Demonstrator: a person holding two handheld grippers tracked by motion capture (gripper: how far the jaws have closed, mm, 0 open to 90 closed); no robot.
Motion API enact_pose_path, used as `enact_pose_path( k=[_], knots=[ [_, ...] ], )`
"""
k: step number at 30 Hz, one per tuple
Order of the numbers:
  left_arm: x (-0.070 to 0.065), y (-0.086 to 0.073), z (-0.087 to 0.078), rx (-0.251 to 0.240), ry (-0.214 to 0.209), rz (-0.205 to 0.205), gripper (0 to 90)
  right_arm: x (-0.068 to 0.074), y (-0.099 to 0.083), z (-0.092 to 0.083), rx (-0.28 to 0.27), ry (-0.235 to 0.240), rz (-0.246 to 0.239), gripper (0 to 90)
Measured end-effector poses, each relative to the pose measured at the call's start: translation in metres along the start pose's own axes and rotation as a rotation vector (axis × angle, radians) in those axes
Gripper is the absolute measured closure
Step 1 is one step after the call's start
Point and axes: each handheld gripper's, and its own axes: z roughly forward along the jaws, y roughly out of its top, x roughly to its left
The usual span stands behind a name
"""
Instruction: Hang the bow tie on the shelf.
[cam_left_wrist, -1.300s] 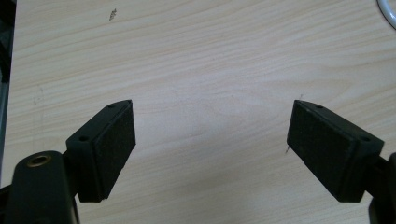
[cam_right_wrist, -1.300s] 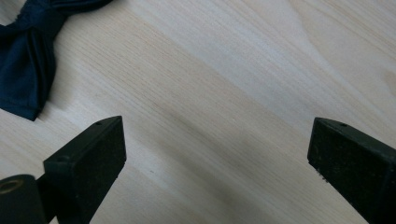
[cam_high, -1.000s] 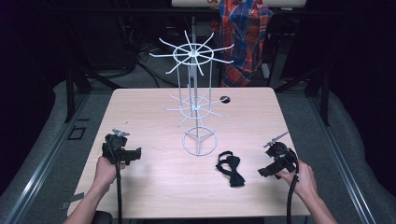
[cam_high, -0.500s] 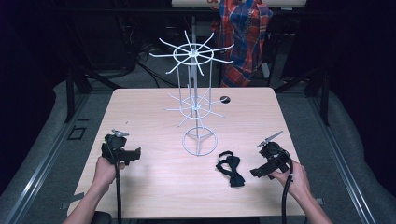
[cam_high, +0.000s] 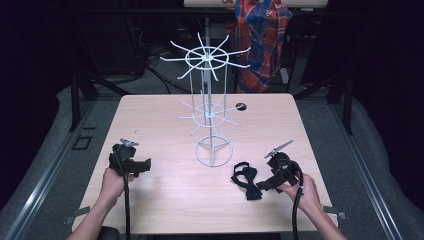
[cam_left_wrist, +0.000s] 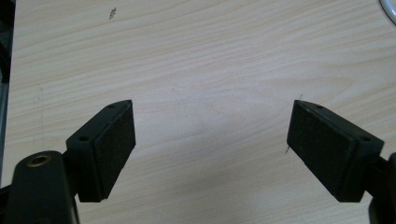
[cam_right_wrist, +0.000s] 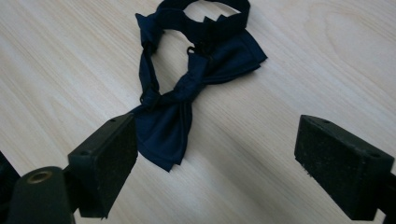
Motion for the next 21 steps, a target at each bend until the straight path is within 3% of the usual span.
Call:
enact_pose_path(
  k=[4,10,21],
  knots=[
    [0.0,0.0,0.0,0.003,-0.002,-0.004,15.6,0.005,0.003,0.004,0.004,0.009,0.006,15.6],
    [0.001,0.0,0.001,0.002,-0.001,-0.003,15.7,0.012,0.008,0.014,0.027,0.042,0.004,26.2],
    [0.001,0.0,0.001,0.003,-0.001,0.0,15.6,0.019,0.014,0.028,0.081,0.027,0.012,38.5]
  ],
)
